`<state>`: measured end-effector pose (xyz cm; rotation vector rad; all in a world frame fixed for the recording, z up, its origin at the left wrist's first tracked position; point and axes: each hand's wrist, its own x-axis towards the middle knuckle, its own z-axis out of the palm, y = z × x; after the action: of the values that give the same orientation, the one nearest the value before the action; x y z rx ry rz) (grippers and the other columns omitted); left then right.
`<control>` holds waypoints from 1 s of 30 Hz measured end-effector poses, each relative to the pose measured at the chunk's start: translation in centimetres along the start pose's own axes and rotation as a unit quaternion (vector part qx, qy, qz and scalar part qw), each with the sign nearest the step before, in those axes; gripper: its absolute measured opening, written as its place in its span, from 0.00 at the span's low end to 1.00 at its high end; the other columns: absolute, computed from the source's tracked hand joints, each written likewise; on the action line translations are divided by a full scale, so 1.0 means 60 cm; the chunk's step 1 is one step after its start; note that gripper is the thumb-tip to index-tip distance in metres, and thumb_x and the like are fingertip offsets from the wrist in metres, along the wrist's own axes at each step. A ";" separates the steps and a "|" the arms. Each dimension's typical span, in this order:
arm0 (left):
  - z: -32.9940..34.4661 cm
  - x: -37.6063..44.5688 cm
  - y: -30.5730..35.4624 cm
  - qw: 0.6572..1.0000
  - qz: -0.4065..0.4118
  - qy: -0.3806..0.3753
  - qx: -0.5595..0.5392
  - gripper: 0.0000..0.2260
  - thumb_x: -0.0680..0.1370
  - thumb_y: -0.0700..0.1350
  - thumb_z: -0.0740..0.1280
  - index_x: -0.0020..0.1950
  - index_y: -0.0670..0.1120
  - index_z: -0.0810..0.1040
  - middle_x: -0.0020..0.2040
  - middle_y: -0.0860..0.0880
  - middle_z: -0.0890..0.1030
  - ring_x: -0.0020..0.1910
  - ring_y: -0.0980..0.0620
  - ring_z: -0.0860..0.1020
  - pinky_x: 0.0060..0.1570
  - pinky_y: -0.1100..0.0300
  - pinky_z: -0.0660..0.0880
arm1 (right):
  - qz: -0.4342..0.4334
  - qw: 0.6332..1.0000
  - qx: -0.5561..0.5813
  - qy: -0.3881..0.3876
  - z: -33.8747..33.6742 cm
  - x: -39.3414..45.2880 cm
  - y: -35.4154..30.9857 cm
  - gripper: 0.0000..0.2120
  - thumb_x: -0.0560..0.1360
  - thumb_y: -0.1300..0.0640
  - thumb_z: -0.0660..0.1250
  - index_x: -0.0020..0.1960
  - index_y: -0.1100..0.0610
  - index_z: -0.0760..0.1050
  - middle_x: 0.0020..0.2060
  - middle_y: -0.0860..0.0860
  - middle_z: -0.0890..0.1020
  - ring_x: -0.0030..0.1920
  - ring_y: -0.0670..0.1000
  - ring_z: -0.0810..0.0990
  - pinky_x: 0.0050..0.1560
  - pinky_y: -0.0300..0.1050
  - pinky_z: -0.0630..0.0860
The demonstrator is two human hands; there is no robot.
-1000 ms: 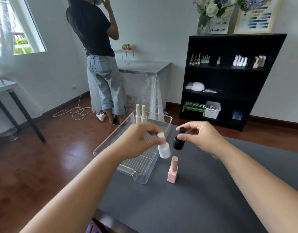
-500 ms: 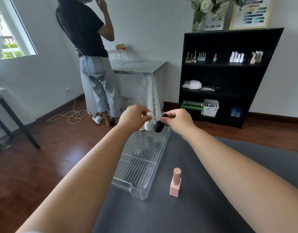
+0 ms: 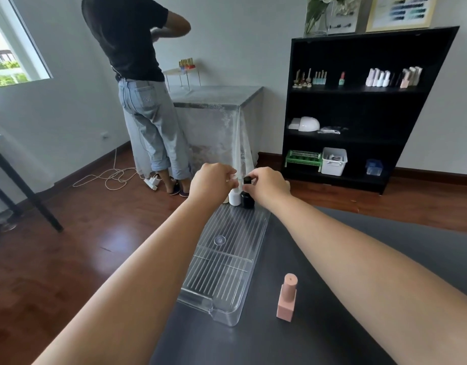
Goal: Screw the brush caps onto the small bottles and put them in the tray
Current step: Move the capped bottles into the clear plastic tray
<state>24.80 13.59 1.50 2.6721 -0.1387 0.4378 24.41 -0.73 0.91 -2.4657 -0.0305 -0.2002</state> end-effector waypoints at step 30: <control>-0.042 -0.276 -0.016 0.974 0.081 -0.209 0.035 0.23 0.76 0.67 0.55 0.70 0.66 0.66 0.74 0.58 0.65 0.76 0.51 0.58 0.73 0.42 0.45 | -0.122 0.958 0.214 -0.144 -0.138 -0.332 0.089 0.08 0.70 0.60 0.75 0.44 0.48 0.82 0.35 0.42 0.84 0.37 0.41 0.79 0.42 0.31 0.75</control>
<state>8.61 16.02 -2.07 2.7976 -0.4754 -0.0809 3.97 -9.49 1.02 -2.0325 -0.4586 0.0597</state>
